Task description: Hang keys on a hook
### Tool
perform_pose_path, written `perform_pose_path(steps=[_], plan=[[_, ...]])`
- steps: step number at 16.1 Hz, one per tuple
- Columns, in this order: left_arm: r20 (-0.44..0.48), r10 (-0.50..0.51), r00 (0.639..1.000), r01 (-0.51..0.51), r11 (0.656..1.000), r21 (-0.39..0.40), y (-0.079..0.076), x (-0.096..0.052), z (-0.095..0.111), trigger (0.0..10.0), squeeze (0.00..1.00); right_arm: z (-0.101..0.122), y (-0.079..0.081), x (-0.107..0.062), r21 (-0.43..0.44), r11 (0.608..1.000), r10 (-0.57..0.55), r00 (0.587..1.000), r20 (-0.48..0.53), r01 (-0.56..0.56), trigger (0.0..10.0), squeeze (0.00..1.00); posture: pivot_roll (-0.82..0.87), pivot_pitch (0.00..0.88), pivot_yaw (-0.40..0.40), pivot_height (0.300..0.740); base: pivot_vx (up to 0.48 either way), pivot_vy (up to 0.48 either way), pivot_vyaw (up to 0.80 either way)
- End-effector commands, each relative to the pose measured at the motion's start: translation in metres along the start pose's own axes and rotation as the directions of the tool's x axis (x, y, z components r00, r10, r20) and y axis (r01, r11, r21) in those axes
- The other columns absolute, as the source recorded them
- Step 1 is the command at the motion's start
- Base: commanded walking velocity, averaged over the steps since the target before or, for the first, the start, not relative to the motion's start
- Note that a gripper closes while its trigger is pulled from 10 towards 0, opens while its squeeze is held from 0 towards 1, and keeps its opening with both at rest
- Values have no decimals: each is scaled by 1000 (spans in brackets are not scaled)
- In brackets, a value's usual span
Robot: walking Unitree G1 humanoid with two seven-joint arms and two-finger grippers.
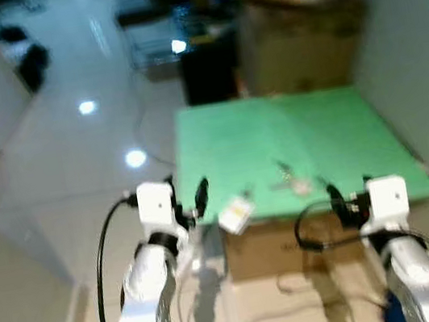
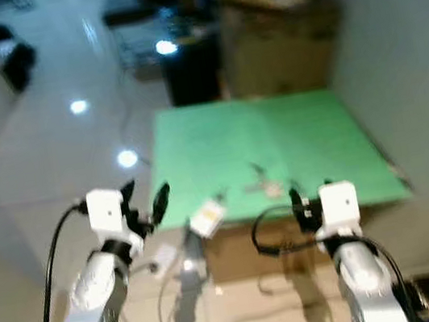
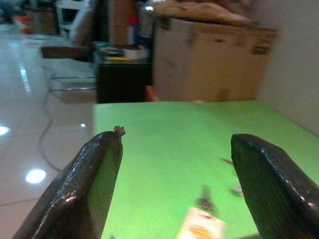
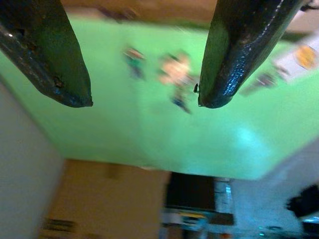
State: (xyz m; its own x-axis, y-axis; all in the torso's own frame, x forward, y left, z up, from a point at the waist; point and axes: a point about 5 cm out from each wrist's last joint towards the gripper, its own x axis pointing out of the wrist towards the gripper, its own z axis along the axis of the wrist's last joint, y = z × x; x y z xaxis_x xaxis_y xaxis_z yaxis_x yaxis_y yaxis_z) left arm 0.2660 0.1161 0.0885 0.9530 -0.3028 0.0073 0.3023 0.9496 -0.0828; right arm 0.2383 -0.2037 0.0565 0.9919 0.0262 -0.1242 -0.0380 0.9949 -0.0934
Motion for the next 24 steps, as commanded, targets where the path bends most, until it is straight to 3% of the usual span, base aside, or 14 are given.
perform_pose_path(steps=[1, 5, 6, 7, 8, 14, 17, 19, 24], plan=[[-8, 13, 1000, -13, 1000, 7, 7, -4, -1, 10000, 0, 3, 7, 1, -2, 1000, 22, 1000, 18, -22, 10000, 0, -213, 65, 2, 740, 480, 0, 0], [-23, 17, 1000, -17, 1000, 13, 5, -2, -4, 10000, 0, 0, 8, 1, 7, 1000, 27, 1000, 7, -27, 10000, 0, -216, 77, 8, 740, 415, 0, 0], [-19, 35, 999, -35, 999, 26, 7, -1, -3, 10000, 0, -3, 10, 3, 68, 997, 30, 999, -23, -28, 10000, 0, -216, 80, 9, 740, 0, 0, 0], [-17, 79, 997, -78, 995, 57, 13, 1, -2, 10000, 0, -8, 14, 9, 192, 981, 56, 995, -84, -39, 10000, 0, -220, 83, 14, 740, 0, 0, 0], [-25, 97, 995, -95, 992, 79, 17, 3, -3, 10000, 0, -6, 18, 17, 151, 985, 100, 992, -83, -87, 10000, 0, -220, 84, 15, 740, 0, 0, 0], [-14, 70, 997, -68, 993, 95, 17, 7, 0, 10000, 0, -12, 18, 30, 125, 992, 48, 991, -125, -33, 10000, 0, -212, 92, 21, 740, 0, 0, 0], [-10, 56, 998, -54, 995, 89, 15, 8, 2, 10000, 0, -9, 14, 42, 62, 998, -3, 992, -126, 11, 10000, 0, -209, 95, 28, 740, 0, 0, 0], [-7, 53, 999, -53, 995, 83, 14, 8, 3, 10000, 0, -1, 9, 49, 71, 995, -69, 995, -77, 74, 10000, 0, -208, 98, 31, 740, 0, 0, 0], [-10, 45, 999, -44, 995, 85, 12, 6, 3, 10000, 0, 4, 20, 58, 52, 997, -55, 996, -70, 59, 10000, 0, -200, 104, 31, 740, 0, 0, 0]])
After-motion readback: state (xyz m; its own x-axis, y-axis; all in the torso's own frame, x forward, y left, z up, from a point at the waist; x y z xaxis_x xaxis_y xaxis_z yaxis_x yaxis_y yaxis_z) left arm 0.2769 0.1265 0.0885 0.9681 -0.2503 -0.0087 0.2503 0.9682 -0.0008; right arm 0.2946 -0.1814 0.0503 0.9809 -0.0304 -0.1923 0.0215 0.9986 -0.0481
